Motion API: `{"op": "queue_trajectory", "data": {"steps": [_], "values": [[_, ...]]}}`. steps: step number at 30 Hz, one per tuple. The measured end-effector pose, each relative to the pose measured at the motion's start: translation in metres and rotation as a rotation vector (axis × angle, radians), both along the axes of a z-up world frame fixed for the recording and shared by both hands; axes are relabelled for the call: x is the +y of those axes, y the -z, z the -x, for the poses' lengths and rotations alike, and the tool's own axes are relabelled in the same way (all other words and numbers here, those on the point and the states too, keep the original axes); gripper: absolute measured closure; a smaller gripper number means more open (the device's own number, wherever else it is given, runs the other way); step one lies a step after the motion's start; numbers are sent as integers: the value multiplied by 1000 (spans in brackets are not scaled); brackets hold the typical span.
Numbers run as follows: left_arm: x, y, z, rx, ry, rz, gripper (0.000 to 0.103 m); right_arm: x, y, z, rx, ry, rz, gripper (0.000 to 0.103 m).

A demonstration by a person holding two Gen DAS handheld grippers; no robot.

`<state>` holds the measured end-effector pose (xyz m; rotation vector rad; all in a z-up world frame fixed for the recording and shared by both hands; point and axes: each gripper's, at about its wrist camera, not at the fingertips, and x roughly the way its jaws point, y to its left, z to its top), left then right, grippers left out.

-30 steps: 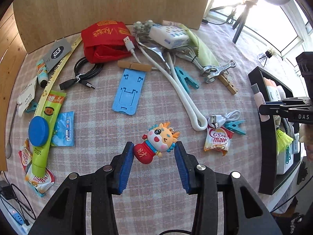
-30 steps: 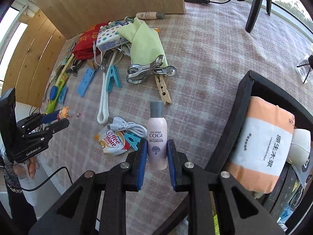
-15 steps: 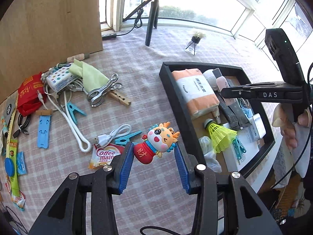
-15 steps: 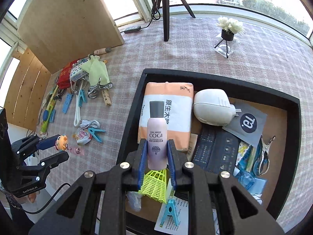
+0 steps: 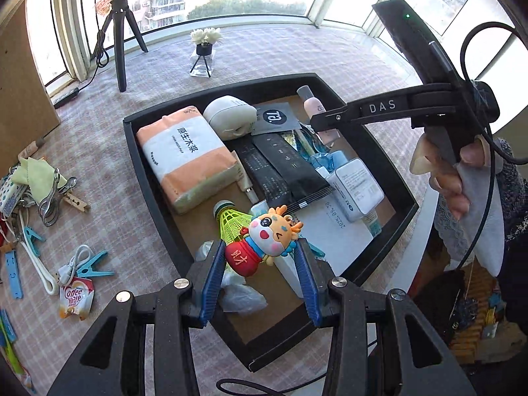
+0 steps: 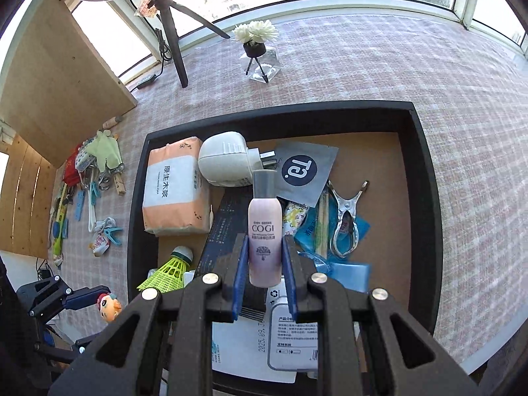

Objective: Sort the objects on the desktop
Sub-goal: 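Carry the doll keychain and COGI bottle into the tray while both grippers release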

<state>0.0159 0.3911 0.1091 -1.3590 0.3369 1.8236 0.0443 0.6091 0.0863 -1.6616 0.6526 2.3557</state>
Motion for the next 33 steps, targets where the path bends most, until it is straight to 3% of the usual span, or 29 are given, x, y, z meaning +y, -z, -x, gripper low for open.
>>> {"op": "queue_trajectory", "data": {"steps": [4, 6, 7, 33], "values": [[8, 4, -11, -7, 34, 31, 61, 7, 5, -4, -13, 26, 11, 78], [8, 4, -12, 12, 16, 55, 44, 8, 7, -5, -38, 46, -2, 70], [7, 3, -12, 25, 9, 58, 42, 7, 8, -5, -38, 46, -8, 68], [-60, -27, 9, 122, -263, 47, 40, -80, -27, 16, 55, -125, -55, 65]]}}
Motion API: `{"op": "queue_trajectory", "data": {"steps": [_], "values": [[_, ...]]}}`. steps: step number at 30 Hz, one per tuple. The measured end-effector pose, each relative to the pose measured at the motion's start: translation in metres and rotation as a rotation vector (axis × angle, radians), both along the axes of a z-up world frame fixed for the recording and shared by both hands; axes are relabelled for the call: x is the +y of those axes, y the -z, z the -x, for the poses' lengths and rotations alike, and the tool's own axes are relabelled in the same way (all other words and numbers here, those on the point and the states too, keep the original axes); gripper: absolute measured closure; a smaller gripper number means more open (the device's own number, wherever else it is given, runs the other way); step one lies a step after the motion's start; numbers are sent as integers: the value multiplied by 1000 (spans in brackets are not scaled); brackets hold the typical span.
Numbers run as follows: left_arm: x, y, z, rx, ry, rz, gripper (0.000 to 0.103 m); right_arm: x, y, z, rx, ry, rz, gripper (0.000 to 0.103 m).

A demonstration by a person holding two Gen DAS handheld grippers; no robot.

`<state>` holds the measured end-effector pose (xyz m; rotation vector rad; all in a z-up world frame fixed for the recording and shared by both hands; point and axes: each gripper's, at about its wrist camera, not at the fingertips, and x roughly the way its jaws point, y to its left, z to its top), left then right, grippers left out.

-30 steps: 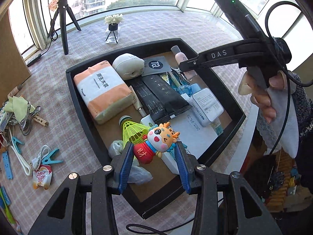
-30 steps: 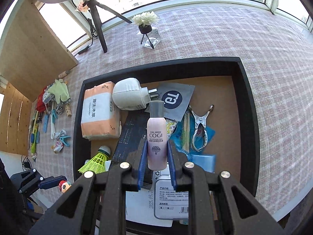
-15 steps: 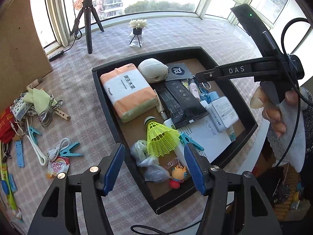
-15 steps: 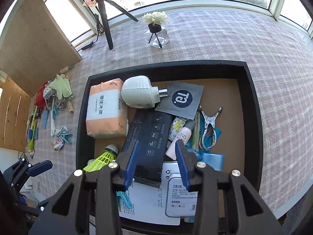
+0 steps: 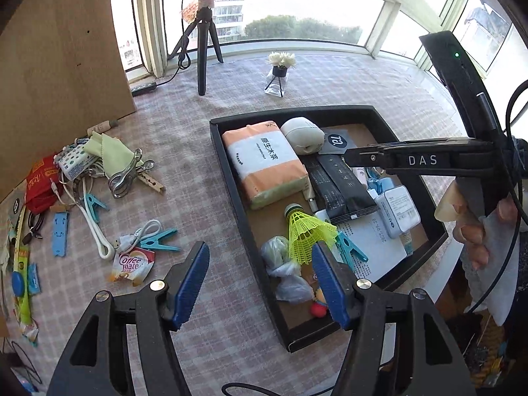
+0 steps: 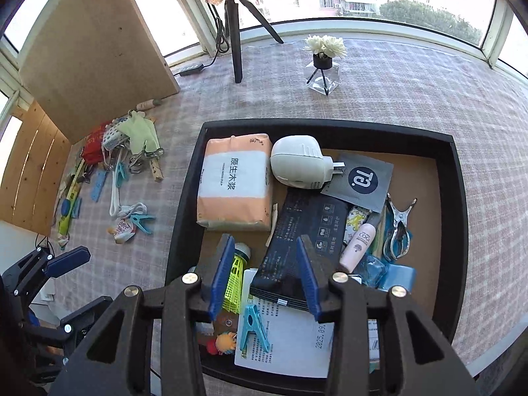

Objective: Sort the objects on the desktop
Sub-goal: 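Carry the doll keychain and COGI bottle into the tray while both grippers release, then move both open grippers back over the cluttered table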

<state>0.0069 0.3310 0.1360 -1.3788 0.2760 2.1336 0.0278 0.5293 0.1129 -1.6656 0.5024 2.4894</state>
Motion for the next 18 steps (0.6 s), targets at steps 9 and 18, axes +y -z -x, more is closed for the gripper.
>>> {"op": "queue_trajectory", "data": {"steps": [9, 18], "values": [[-59, -16, 7, 57, -153, -14, 34, -61, -18, 10, 65, -102, -25, 65], [-128, -34, 6, 139, -360, 14, 27, -138, -28, 28, 119, -257, -44, 60]]}}
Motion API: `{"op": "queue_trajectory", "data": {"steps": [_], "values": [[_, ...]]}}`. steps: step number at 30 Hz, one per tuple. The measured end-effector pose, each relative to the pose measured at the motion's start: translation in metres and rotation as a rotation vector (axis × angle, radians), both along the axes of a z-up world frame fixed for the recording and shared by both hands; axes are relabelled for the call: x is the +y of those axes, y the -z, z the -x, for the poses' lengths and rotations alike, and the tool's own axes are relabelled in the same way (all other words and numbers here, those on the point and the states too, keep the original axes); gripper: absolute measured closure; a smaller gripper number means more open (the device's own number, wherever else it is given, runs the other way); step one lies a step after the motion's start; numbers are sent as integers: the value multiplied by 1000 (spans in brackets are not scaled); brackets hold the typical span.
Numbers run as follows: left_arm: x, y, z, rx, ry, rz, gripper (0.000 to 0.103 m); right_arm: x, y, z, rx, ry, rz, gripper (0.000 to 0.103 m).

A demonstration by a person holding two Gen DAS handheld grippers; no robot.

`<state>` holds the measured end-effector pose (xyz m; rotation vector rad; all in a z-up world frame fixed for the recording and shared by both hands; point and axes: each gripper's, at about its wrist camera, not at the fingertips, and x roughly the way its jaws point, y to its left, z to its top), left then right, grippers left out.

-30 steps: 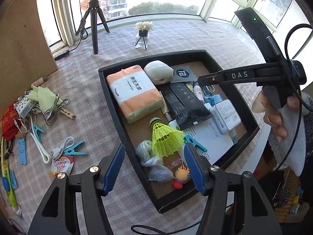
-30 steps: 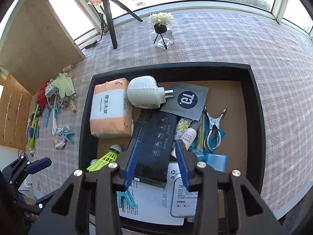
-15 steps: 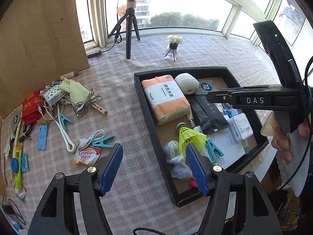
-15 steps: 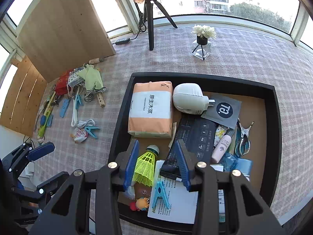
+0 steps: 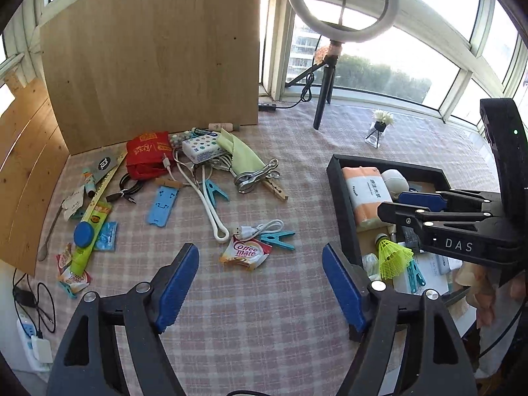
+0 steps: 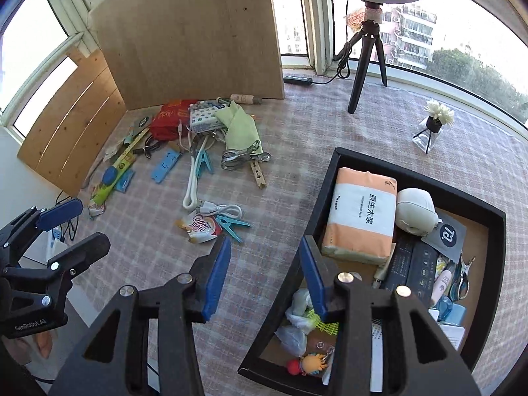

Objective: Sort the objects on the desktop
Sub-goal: 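Move both open grippers back over the cluttered table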

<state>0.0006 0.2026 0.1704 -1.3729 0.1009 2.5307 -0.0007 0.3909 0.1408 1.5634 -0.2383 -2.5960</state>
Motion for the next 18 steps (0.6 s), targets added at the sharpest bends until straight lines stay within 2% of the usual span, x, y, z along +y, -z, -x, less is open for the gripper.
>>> {"op": "queue_trajectory", "data": {"steps": [8, 11, 18], "values": [[-55, 4, -8, 7, -176, 35, 26, -51, 0, 14, 41, -55, 40, 60], [-72, 9, -12, -7, -226, 42, 26, -71, 1, 19, 31, -97, 55, 60], [-106, 7, -26, 6, -334, 54, 26, -115, 0, 15, 43, -191, 0, 60]]}}
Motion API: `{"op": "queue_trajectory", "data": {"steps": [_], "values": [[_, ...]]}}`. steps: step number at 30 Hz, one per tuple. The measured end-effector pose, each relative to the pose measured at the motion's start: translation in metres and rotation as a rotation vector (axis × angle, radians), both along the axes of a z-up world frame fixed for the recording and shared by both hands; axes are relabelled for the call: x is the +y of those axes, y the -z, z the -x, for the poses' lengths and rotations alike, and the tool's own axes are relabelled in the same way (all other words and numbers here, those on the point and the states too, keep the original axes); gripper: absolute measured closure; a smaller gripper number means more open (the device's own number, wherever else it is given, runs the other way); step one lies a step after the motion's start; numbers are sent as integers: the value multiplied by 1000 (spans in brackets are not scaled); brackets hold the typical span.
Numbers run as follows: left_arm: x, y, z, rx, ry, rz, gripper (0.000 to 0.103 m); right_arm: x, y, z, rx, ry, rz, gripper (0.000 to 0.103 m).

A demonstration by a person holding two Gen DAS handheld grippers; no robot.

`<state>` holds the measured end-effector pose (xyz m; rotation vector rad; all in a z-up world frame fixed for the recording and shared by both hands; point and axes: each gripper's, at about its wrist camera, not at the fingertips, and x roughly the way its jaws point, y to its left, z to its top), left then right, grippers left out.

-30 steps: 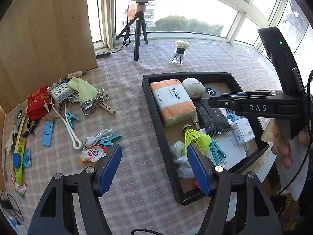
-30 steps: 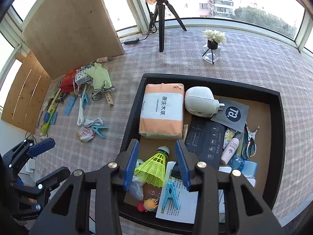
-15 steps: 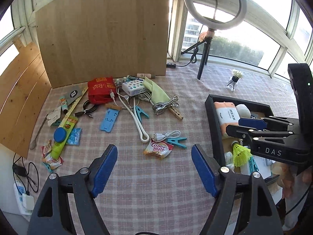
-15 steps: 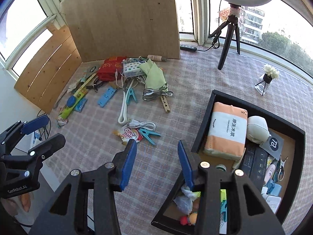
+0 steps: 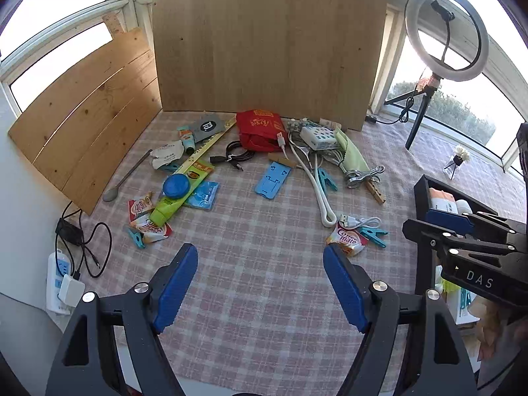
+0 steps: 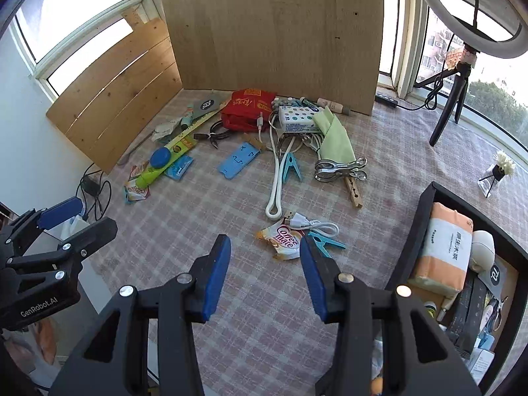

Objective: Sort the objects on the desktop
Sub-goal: 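Move both open grippers back over the cluttered table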

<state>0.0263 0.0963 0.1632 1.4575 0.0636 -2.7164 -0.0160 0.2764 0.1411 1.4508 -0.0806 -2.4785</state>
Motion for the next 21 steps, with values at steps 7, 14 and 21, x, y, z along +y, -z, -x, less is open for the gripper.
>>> {"op": "queue_trajectory", "data": {"steps": [7, 14, 21], "values": [[-21, -3, -13, 6, -64, 4, 26, -24, 1, -3, -9, -51, -9, 60], [-25, -3, -20, 3, -72, -11, 26, -34, -1, -9, -1, -69, -14, 60], [-22, -4, -22, 3, -71, -5, 26, -33, 1, -13, -3, -62, -20, 60]]}}
